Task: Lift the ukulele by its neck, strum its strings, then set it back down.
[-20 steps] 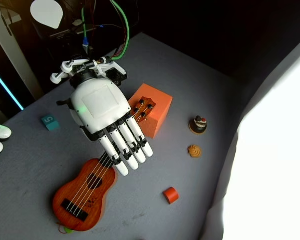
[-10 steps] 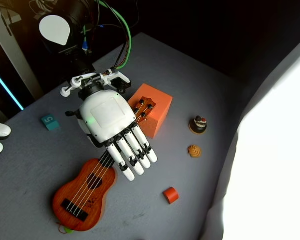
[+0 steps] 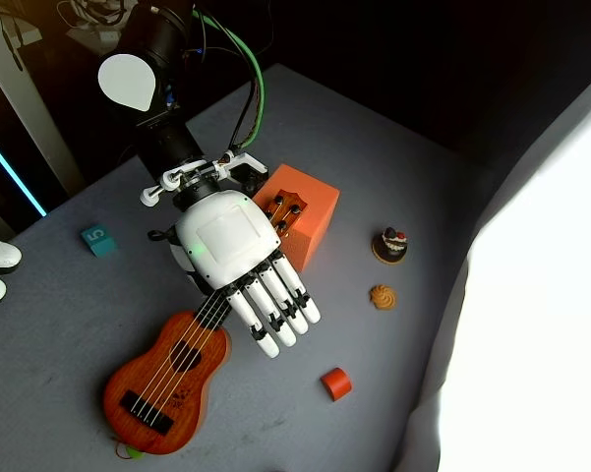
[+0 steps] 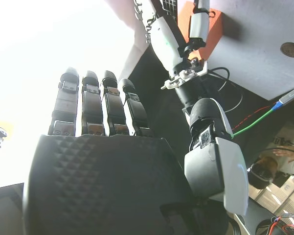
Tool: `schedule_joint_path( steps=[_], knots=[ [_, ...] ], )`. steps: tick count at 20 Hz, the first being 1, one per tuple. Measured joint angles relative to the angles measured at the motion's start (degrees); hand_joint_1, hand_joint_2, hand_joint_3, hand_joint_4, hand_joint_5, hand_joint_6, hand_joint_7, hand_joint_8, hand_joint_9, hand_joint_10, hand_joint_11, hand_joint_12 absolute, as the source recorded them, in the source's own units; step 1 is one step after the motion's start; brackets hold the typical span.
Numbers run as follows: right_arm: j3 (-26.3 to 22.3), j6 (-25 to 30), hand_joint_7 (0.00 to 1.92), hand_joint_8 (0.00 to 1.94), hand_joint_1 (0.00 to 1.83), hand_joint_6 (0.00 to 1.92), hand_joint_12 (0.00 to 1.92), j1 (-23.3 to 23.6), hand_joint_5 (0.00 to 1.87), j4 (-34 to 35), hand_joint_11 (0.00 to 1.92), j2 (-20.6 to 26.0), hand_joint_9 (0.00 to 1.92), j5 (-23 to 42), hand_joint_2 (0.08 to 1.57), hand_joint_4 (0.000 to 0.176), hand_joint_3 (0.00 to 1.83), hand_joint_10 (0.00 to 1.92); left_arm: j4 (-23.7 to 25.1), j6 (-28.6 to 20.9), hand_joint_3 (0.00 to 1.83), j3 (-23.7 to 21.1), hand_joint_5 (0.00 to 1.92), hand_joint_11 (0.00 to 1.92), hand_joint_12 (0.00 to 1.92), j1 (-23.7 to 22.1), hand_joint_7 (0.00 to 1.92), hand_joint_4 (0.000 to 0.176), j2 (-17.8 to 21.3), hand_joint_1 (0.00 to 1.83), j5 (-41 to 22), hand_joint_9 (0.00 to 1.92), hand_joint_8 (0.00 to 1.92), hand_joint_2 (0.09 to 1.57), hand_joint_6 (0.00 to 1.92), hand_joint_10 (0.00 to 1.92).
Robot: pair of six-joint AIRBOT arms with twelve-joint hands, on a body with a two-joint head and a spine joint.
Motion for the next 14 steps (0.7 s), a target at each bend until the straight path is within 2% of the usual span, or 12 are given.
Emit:
schedule_joint_path(
  steps=[13,14],
  knots=[
    [0.0,0.0,0.03,0.01,0.00,0.00,0.00,0.0,0.01,0.0,0.00,0.0,0.00,0.0,1.23,0.000,0.01,0.00,0.5,-0.2,0.00,1.0,0.00,0.00,0.00,0.1,0.00,0.000,0.0,0.84,-1.2,0.00,0.00,1.09,0.00,0.00],
    [0.0,0.0,0.04,0.01,0.00,0.01,0.00,0.0,0.02,0.0,0.00,0.0,0.00,0.0,1.23,0.000,0.01,0.00,0.5,-0.3,0.00,1.0,0.00,0.06,0.03,0.1,0.00,0.000,0.0,0.83,-1.2,0.00,0.00,1.10,0.00,0.00]
  ],
)
